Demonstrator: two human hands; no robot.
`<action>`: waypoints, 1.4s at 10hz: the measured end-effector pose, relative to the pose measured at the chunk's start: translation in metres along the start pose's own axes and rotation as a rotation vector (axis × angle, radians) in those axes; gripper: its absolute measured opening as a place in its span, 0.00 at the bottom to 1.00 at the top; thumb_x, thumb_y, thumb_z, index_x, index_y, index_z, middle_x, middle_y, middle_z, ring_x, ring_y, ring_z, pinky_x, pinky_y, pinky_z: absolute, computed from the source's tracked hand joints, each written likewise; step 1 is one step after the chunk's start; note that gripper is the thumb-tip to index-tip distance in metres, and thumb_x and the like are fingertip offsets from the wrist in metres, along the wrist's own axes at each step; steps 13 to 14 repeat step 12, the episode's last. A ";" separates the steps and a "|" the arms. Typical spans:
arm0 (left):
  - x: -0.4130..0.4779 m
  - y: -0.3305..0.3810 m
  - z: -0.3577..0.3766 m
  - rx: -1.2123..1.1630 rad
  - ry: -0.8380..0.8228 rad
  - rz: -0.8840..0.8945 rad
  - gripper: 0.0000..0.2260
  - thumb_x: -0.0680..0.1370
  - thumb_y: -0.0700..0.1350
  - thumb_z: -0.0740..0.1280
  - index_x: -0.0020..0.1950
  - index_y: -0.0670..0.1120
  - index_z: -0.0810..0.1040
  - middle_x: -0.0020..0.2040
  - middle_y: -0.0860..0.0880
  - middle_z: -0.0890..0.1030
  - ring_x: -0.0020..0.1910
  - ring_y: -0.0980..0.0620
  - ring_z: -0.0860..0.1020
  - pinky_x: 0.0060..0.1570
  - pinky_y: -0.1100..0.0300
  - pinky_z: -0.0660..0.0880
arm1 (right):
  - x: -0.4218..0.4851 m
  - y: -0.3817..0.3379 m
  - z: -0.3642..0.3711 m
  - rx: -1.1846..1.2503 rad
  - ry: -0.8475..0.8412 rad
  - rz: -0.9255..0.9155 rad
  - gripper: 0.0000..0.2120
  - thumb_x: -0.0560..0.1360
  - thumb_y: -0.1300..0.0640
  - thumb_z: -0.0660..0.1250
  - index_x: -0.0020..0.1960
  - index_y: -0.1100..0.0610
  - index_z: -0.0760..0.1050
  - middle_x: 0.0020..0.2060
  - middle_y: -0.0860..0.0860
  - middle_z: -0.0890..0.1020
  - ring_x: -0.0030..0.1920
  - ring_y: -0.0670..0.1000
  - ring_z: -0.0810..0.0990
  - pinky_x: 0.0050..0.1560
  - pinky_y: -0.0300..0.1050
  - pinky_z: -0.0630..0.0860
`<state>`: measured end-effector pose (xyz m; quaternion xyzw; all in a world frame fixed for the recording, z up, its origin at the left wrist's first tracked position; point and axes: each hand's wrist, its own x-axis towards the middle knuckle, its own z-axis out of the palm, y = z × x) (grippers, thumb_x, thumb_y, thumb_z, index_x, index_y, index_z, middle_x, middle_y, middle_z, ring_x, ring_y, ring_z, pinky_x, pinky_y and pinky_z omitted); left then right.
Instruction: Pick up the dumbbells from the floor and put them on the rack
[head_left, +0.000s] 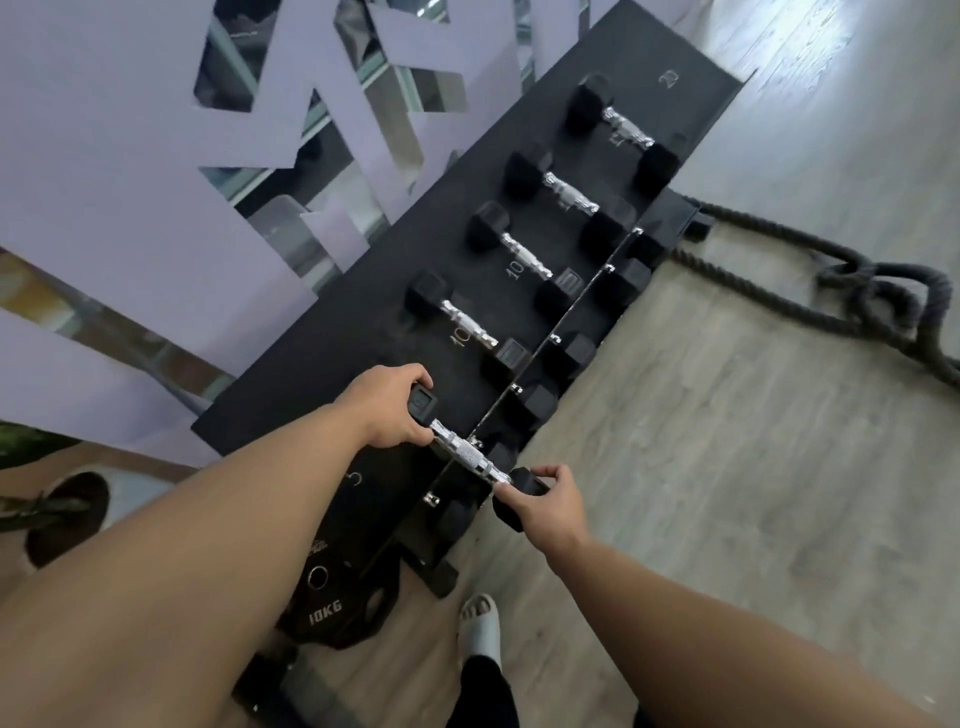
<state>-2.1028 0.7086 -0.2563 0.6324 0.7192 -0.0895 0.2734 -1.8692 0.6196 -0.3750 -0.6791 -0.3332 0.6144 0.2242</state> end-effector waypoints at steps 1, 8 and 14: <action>0.000 -0.058 -0.007 -0.003 -0.008 0.000 0.30 0.61 0.55 0.80 0.60 0.60 0.74 0.51 0.55 0.80 0.46 0.52 0.79 0.48 0.53 0.80 | -0.007 0.000 0.061 -0.017 -0.003 0.020 0.30 0.61 0.41 0.82 0.56 0.48 0.71 0.57 0.57 0.82 0.50 0.56 0.85 0.53 0.57 0.83; 0.056 -0.261 0.070 -0.064 -0.013 -0.063 0.34 0.71 0.47 0.79 0.73 0.53 0.68 0.66 0.51 0.75 0.65 0.45 0.71 0.61 0.46 0.75 | 0.038 0.024 0.265 -0.298 0.145 0.178 0.21 0.78 0.56 0.72 0.69 0.55 0.73 0.67 0.57 0.68 0.41 0.49 0.75 0.44 0.28 0.72; 0.029 -0.233 0.085 -0.160 -0.005 -0.128 0.32 0.76 0.51 0.73 0.78 0.52 0.65 0.81 0.52 0.60 0.78 0.45 0.58 0.74 0.47 0.62 | 0.048 -0.017 0.218 -0.698 -0.168 -0.076 0.22 0.76 0.49 0.67 0.69 0.51 0.73 0.63 0.53 0.72 0.60 0.56 0.77 0.61 0.47 0.75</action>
